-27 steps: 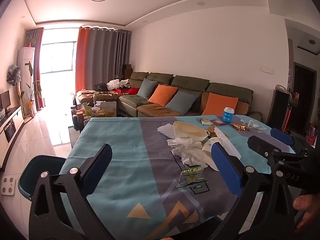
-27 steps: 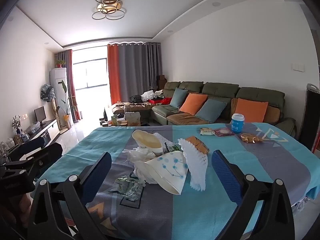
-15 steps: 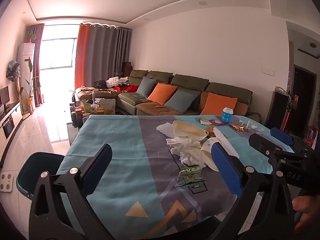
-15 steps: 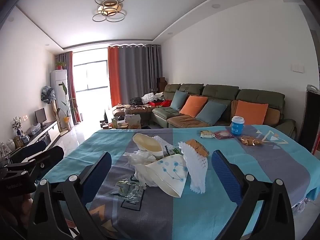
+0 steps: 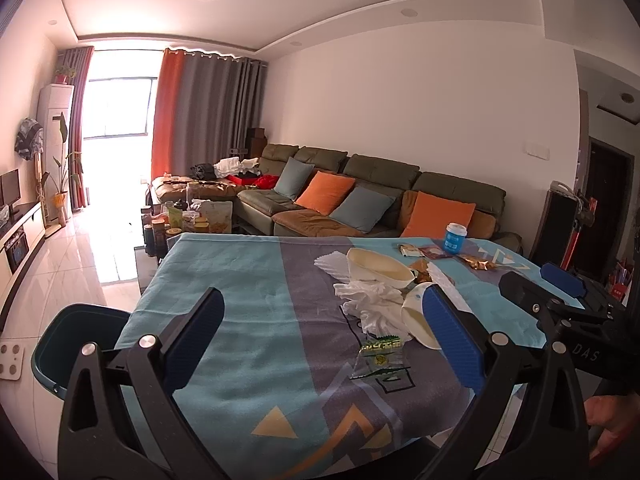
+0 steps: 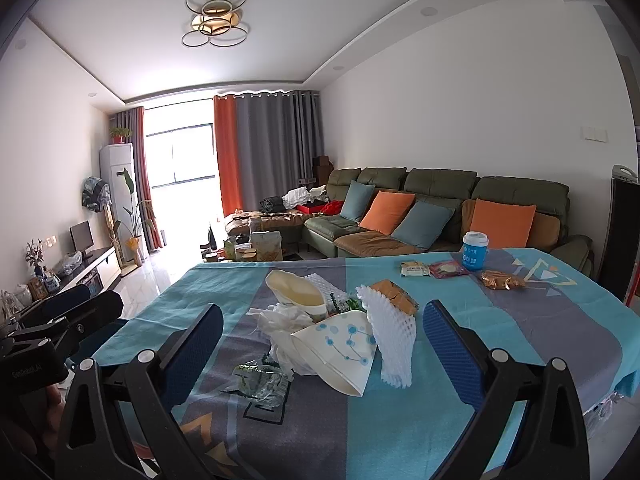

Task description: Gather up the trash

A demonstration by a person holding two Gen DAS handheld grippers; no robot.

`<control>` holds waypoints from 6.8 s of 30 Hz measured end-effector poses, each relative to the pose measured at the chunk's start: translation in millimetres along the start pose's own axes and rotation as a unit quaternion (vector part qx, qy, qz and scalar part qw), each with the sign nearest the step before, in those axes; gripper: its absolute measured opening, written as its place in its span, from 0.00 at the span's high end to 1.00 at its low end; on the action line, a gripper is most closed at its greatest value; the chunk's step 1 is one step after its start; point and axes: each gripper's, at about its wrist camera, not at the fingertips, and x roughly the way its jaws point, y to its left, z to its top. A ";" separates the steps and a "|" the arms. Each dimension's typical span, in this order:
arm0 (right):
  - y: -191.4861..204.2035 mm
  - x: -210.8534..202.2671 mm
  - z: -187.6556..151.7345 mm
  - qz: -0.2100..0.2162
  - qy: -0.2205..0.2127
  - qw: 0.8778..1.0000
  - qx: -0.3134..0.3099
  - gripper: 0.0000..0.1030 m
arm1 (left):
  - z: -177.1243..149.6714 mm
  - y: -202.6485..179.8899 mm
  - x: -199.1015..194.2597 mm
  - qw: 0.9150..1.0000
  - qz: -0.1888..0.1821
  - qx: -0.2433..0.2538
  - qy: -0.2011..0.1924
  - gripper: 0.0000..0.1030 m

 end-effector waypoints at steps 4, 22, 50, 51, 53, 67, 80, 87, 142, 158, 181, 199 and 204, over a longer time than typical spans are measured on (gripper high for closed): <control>-0.3 -0.9 -0.1 0.001 -0.001 1.000 0.003 0.06 | -1.2 1.8 0.4 1.000 0.001 -0.001 0.000 0.05; -2.0 -6.4 -0.3 -0.005 -0.013 1.000 0.011 0.06 | -2.2 2.7 -2.6 1.000 0.004 -0.006 -0.015 0.05; -5.6 -6.0 0.6 -0.015 -0.012 1.000 -0.001 0.06 | -2.8 -0.1 -0.7 1.000 0.008 0.010 -0.021 0.05; -4.9 -6.6 0.2 -0.015 -0.011 1.000 -0.001 0.06 | -2.8 0.0 -0.3 1.000 0.008 0.010 -0.019 0.05; -5.8 -6.4 0.0 -0.016 -0.010 1.000 0.000 0.06 | -3.0 0.5 -1.0 1.000 0.008 0.009 -0.018 0.05; -17.8 4.0 2.4 -0.047 0.002 0.999 0.000 0.06 | 2.3 -8.7 19.1 1.000 0.004 0.027 -0.003 0.05; -48.8 43.1 -11.0 -0.075 0.068 0.995 -0.002 0.06 | -21.0 -35.7 92.5 0.991 -0.053 0.053 0.109 0.05; -51.8 72.1 -21.4 -0.079 0.109 0.991 -0.025 0.06 | -47.9 -40.7 144.9 0.977 -0.084 0.026 0.197 0.05; 34.7 79.9 38.9 0.004 0.081 0.988 -0.131 0.90 | -13.9 81.9 86.6 0.990 -0.016 -0.073 0.123 0.58; 189.5 131.4 43.9 0.283 0.111 0.937 -0.172 0.90 | -4.1 221.7 12.8 0.975 0.178 -0.109 0.081 0.58; 342.4 240.1 -24.9 0.404 0.345 0.838 -0.128 0.72 | -57.8 333.1 55.7 0.935 0.282 -0.153 0.149 0.46; 284.3 205.4 21.3 0.399 0.234 0.882 -0.092 0.20 | -14.1 302.2 3.0 0.945 0.287 -0.150 0.054 0.05; 262.0 177.8 34.0 0.392 0.179 0.897 -0.094 0.11 | 8.7 274.4 -23.0 0.949 0.285 -0.137 0.023 0.05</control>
